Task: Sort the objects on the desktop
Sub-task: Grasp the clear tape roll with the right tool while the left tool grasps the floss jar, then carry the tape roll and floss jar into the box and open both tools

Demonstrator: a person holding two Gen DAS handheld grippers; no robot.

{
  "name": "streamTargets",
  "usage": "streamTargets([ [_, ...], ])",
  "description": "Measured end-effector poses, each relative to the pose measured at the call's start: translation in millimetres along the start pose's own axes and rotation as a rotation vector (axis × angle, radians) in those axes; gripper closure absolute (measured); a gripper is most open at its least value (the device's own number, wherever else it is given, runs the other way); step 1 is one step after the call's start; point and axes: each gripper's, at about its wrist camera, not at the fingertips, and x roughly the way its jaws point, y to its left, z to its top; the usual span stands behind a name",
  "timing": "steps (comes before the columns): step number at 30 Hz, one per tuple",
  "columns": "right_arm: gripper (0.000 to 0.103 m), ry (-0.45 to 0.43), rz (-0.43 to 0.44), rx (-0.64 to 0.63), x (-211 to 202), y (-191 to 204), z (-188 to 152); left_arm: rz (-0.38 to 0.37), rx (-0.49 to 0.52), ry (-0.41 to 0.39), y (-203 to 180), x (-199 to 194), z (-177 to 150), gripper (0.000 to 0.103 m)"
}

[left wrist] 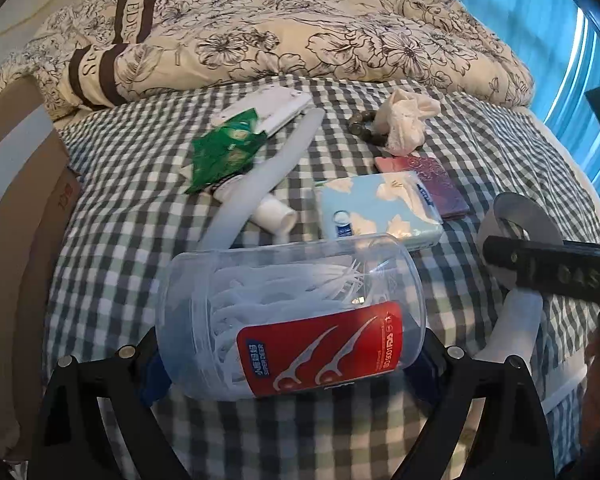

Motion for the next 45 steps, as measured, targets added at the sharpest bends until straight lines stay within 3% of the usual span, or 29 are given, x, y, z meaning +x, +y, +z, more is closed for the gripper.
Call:
streamTargets([
  [4,0.020,-0.049,0.032,0.033,-21.3,-7.1,-8.9,0.018,0.025,-0.025,6.7,-22.0,-6.9,0.009],
  [20,0.020,-0.242,0.172,0.015,-171.0,4.1,-77.4,0.076,0.048,-0.201,7.1,-177.2,-33.5,0.009],
  [27,0.020,-0.262,0.210,-0.021,-209.3,20.0,-110.3,0.072,0.027,-0.248,20.4,-219.1,-55.9,0.009],
  [36,0.020,-0.273,0.332,-0.149,-245.3,107.8,-101.9,0.128,-0.059,-0.303,89.8,-255.0,-43.9,0.009],
  [45,0.020,-0.257,0.551,-0.288,-254.6,246.1,-40.1,0.220,-0.173,-0.310,195.5,-250.7,-11.5,0.009],
])
